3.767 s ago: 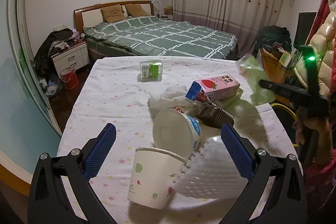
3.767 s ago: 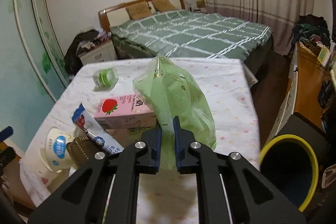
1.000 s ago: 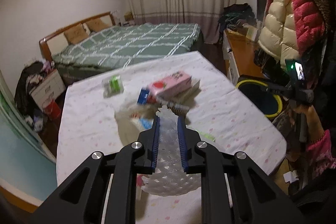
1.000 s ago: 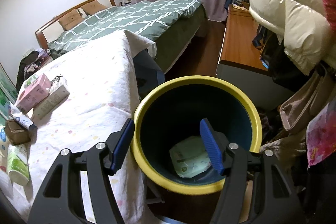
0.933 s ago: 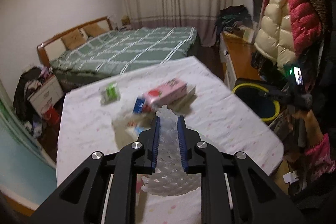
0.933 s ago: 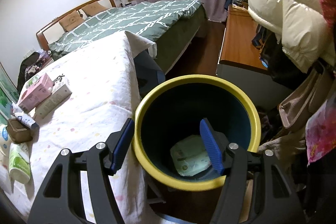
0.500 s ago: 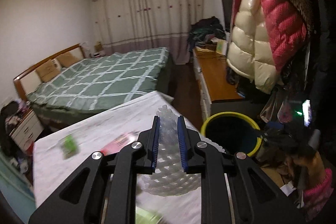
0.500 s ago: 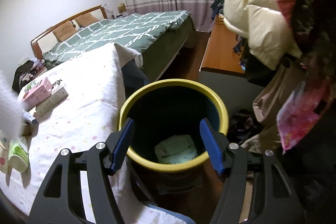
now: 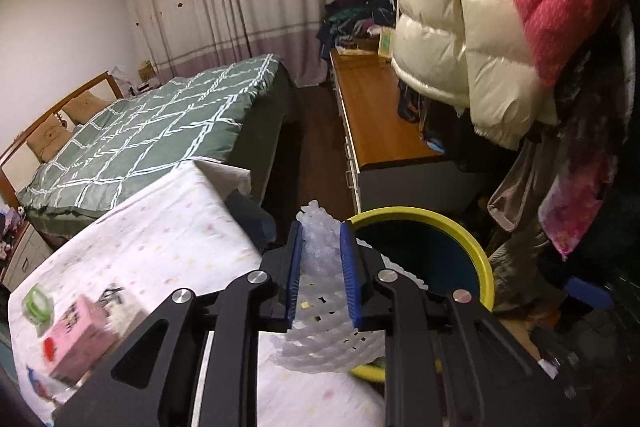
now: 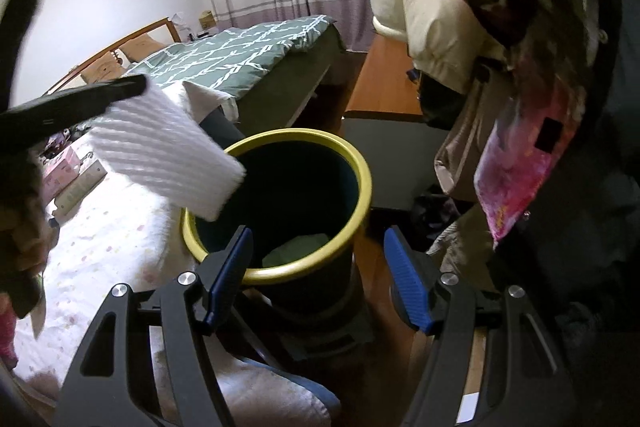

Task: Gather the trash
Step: 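Carry the foam net over the bin and open the left gripper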

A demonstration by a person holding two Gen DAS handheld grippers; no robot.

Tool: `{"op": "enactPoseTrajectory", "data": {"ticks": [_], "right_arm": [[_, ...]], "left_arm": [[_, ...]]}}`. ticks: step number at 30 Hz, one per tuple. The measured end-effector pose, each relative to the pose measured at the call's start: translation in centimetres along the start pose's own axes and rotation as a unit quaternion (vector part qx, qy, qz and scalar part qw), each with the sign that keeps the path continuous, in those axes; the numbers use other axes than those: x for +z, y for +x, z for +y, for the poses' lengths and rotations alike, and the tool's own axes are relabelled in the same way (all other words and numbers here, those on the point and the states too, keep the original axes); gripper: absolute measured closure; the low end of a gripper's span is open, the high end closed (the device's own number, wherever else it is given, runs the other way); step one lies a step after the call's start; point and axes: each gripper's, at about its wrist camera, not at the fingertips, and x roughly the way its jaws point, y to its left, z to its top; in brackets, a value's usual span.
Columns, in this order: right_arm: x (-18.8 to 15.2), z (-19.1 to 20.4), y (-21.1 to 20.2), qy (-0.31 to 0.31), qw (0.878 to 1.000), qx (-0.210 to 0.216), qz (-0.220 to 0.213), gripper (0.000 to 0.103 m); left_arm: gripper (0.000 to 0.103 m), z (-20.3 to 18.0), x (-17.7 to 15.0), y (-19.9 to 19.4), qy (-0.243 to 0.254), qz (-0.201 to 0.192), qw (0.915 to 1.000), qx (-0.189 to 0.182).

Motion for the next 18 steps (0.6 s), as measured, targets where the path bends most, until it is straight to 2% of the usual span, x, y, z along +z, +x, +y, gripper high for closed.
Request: {"op": "enactPoseTrajectory", "data": {"ticks": [4,6,10,11,16,18], "right_arm": [[-0.5,-0.6,-0.3,0.004,1.0,0.0,0.003,0.038],[-0.6,-0.9,-0.1,0.008,1.0,-0.001,0.007,0.038],[-1.0,-1.2,0.3,0.016,1.0,-0.002,0.015,0.038],[-1.0,-1.2,0.4,0.016,1.0,-0.002,0.017,0.038],[-1.1,-0.6,0.3,0.012,1.0,0.001,0.019,0.038],[-1.1,-0.2,0.3,0.01,1.0,0.003,0.019,0.038]], "left_arm": [[0.076,-1.3,0.5,2.9,-0.002,0.016,0.9999,0.004],[0.062,-1.7,0.7,3.7,-0.002,0.021,0.9998,0.003],[0.043,-2.1,0.8,4.4,-0.005,0.025,0.9997,-0.005],[0.037,-2.1,0.8,4.4,-0.006,0.026,0.9996,-0.007],[0.033,-0.9,-0.1,2.2,-0.024,0.03,0.999,-0.023],[0.023,0.0,-0.6,0.4,-0.036,0.024,0.9986,-0.032]]}}
